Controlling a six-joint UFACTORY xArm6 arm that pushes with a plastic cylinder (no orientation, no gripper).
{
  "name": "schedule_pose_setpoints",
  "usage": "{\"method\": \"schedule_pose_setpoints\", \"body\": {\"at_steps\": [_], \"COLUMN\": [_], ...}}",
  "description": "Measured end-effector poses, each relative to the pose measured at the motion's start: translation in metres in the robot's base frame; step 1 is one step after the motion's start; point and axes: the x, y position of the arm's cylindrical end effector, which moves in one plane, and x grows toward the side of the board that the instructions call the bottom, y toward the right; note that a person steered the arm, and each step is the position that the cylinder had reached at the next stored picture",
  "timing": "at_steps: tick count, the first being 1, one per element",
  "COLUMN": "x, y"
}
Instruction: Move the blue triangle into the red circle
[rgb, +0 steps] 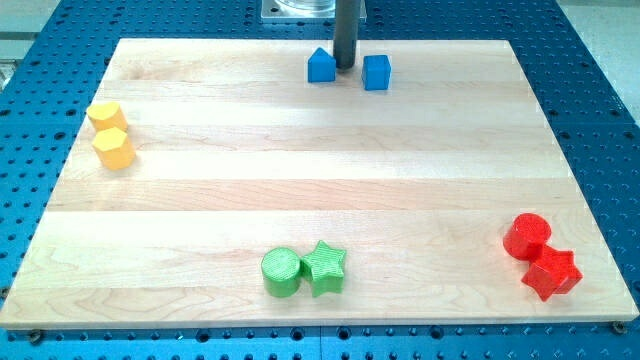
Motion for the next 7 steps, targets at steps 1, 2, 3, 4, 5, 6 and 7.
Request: {"method": "schedule_pose_setpoints", "body": {"at_steps": [1,2,3,4,5,6,7], "x": [-0.034,-0.016,0.046,0.096,0.092,0.078,0.141], "y": [0.001,0.017,0.033,0.074,0.073,0.099,0.131]}}
